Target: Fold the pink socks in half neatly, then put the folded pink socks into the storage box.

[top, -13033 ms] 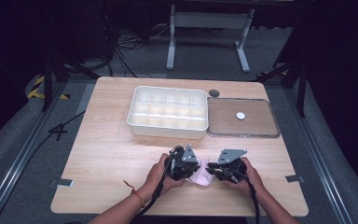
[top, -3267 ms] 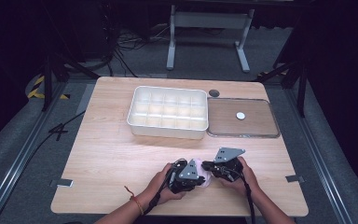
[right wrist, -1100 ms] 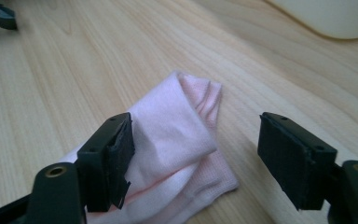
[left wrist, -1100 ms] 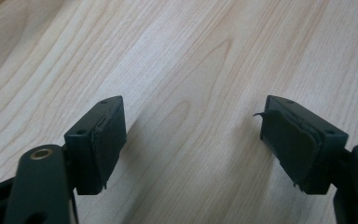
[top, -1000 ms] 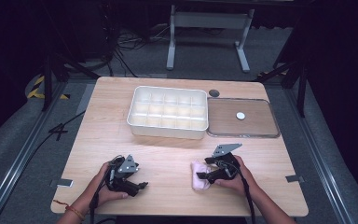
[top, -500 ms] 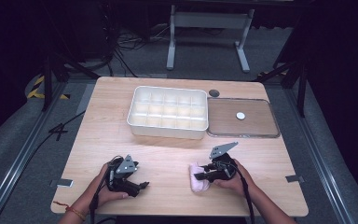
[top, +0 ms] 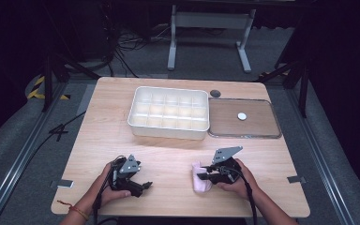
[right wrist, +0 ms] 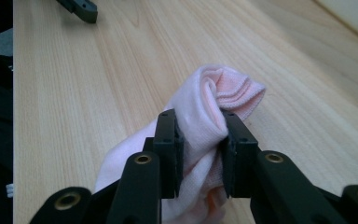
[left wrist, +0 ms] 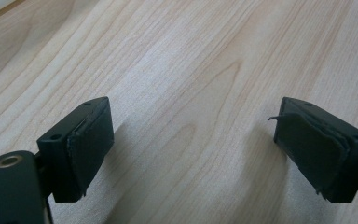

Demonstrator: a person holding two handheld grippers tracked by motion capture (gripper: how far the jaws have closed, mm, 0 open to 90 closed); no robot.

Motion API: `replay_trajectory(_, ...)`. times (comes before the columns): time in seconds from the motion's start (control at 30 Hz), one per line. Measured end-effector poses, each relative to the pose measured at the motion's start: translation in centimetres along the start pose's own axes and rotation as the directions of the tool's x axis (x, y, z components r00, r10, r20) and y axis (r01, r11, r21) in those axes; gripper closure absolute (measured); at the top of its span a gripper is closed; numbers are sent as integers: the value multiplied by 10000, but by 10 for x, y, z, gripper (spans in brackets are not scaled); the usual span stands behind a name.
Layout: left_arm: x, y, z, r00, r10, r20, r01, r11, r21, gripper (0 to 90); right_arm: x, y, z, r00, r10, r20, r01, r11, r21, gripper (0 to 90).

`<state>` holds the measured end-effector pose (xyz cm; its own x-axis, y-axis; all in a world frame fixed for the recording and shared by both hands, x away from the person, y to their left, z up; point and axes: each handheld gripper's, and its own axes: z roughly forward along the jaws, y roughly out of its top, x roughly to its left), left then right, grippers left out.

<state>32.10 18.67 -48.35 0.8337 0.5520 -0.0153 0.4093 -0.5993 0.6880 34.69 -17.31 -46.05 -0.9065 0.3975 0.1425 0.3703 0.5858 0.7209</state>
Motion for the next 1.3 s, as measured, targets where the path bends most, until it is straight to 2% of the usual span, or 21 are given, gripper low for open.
replay_trajectory(0.17, 1, 0, 0, 10000, 28, -3, -28, 10000, 49, 112, -1, 0, -8, 9994, -63, 342, 71, 9997, -224, 713)
replay_trajectory(0.43, 1, 1, 0, 10000, 32, 16, -32, 9999, 96, 104, -6, -2, -31, 9930, -27, 1179, 135, 9958, -908, 713)
replay_trajectory(0.83, 1, 1, 0, 10000, 0, -6, 1, 10000, 96, 102, -9, 2, -37, 9848, -182, 1729, 373, 9935, -1078, 713)
replay_trajectory(1.3, 1, 2, 1, 10000, 24, -5, -24, 9999, 111, 88, -12, 1, -53, 9746, -56, 2238, 412, 9872, -1544, 712)
